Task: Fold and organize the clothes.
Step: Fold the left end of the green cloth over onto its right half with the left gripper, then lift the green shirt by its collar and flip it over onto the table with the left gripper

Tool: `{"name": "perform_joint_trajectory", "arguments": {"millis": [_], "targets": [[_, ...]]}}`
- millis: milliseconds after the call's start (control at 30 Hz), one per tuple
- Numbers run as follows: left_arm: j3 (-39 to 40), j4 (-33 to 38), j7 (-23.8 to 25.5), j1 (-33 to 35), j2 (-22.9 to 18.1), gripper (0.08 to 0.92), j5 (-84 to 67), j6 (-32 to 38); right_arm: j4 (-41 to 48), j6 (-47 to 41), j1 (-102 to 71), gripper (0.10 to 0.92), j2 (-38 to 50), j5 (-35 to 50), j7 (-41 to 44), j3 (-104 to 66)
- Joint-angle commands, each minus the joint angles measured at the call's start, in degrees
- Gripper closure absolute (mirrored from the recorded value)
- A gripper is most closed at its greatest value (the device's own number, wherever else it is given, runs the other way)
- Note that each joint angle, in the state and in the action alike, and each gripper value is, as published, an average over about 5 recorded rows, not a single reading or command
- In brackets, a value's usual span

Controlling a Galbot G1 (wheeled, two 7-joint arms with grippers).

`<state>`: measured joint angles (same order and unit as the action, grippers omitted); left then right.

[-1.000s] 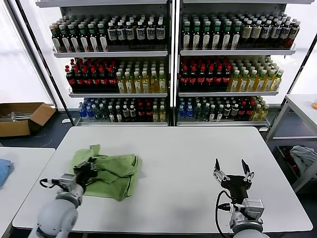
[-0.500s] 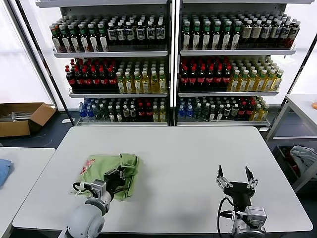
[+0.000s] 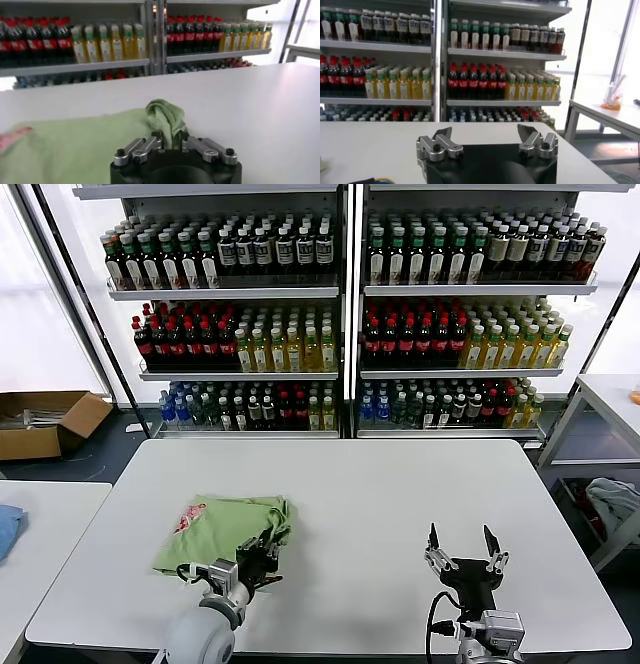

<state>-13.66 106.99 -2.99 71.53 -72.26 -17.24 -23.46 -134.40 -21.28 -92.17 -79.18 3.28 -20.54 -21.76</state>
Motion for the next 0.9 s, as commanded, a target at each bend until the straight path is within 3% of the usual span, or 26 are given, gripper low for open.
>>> {"name": "perform_joint_trajectory", "arguments": {"millis": [33, 333, 533, 700, 900], "targets": [[1.19, -2.27, 0.71, 1.13, -3.33, 0.621, -2.91, 3.93, 0.16, 0.26, -0.39, 0.203, -0.48, -1.69, -0.09, 2.26], [0.34, 10.94, 1.83, 3.55, -2.34, 0.361, -23.11, 4.70, 1.30, 0.22, 0.58, 0.203, -0.09, -1.71, -0.11, 2.94], [-6.59, 20.33, 0.54, 1.98, 0.37, 0.206, -26.52, 4.94, 2.01, -0.71, 3.14, 0.203, 1.11, -0.76, -0.19, 3.89], [-18.17, 12.45, -0.81, 0.99, 7.40, 0.179, -11.56, 6.17, 2.70, -1.51, 5.55, 0.203, 2.37, 1.01, -0.28, 4.75], [-25.43, 3.42, -0.16, 2.18, 13.05, 0.177, -10.05, 5.50, 3.93, -2.33, 7.85, 0.203, 2.78, 2.04, -0.45, 5.83]]}}
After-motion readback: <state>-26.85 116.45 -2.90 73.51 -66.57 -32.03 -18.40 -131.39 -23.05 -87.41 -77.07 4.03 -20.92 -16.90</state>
